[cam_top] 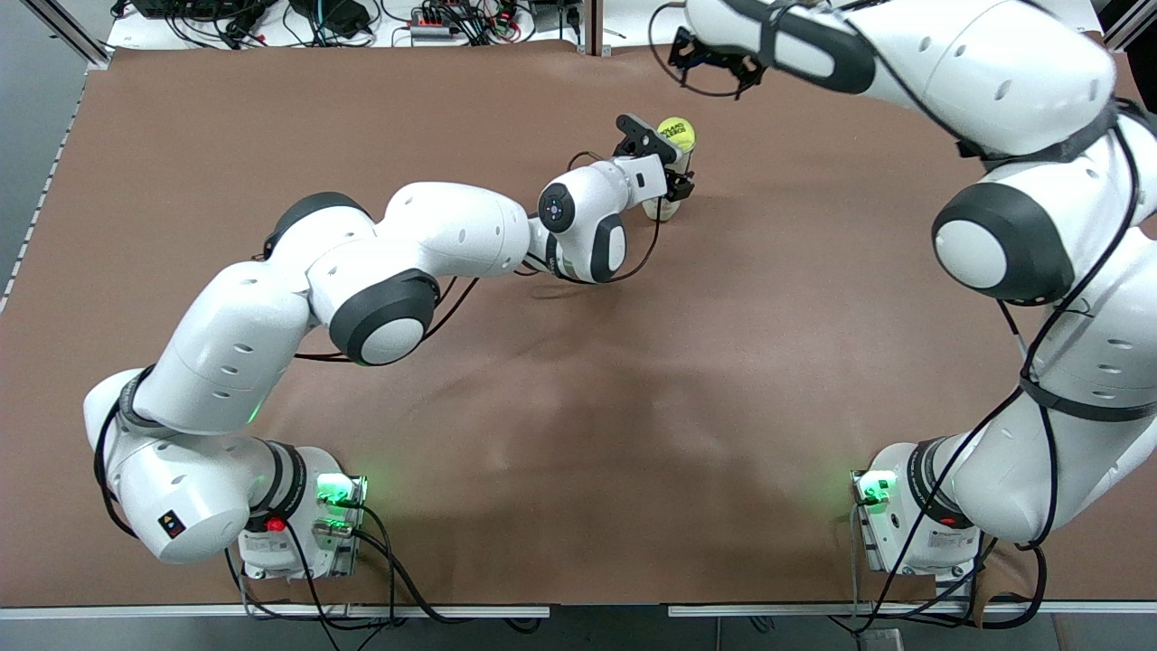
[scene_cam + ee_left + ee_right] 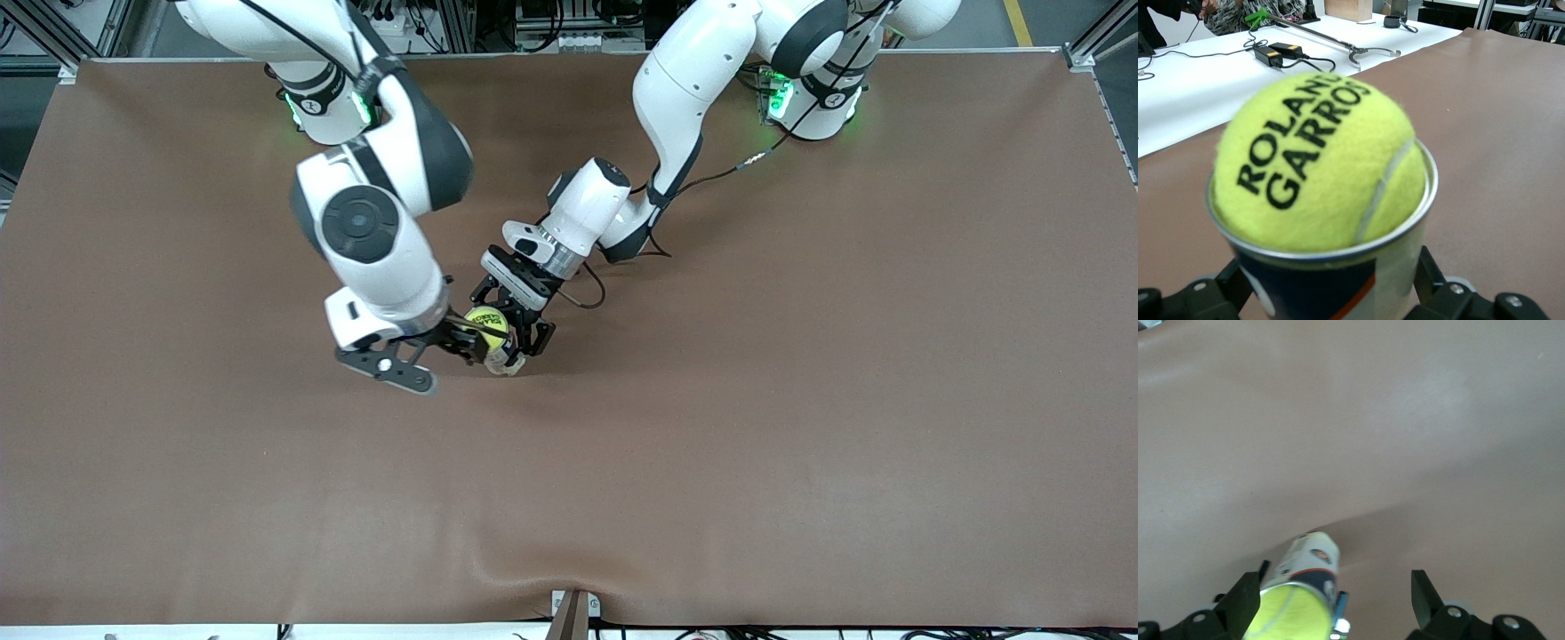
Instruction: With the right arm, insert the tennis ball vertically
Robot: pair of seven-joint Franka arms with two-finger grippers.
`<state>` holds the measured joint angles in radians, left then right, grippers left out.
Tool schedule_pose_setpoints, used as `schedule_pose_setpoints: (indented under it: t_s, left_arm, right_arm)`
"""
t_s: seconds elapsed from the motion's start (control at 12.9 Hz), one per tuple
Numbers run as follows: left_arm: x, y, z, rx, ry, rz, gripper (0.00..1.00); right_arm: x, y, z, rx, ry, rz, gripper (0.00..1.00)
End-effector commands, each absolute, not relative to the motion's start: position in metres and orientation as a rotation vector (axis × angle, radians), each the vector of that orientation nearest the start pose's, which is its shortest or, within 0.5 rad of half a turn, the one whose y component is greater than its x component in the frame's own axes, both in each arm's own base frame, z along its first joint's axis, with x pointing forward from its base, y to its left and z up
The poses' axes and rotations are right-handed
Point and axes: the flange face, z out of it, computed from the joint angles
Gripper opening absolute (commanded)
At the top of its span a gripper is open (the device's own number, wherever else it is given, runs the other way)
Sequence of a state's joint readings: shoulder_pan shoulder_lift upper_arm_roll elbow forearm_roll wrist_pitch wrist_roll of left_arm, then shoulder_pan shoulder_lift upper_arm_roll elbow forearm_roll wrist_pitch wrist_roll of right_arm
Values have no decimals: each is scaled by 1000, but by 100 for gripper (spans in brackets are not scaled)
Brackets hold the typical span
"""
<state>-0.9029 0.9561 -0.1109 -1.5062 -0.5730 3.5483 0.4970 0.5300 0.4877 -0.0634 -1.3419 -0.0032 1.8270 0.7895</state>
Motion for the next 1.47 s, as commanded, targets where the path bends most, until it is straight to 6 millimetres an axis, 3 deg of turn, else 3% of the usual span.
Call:
schedule_pose_setpoints:
  t_s: [0.0,0.15,0.31,0.46,0.7,1.01,1.39]
  left_arm:
    - [450,-559,222,-2926,1126,-1576,100]
    - [448,-555,223,-2930,1122,-1560,100]
    - [445,-553,224,-2930,1129,-1551,100]
    - [443,-550,222,-2931,1129,-1536,100]
    - [435,-543,223,-2952,1120,-1499,100]
    - [420,-527,230,-2957,1138,-1441,100]
    - [412,-516,234,-2960,1142,-1410,100]
  right_arm:
    - [624,275,487,-3163,388,-6,100]
    - [627,242,510,-3161,350,-13,100]
    - [625,230,509,-3172,378,49,100]
    - [617,257,503,-3166,402,41,100]
    - [597,315,469,-3157,424,0,100]
    - [590,343,432,-3157,451,-11,100]
    - [591,352,405,-3172,458,15,100]
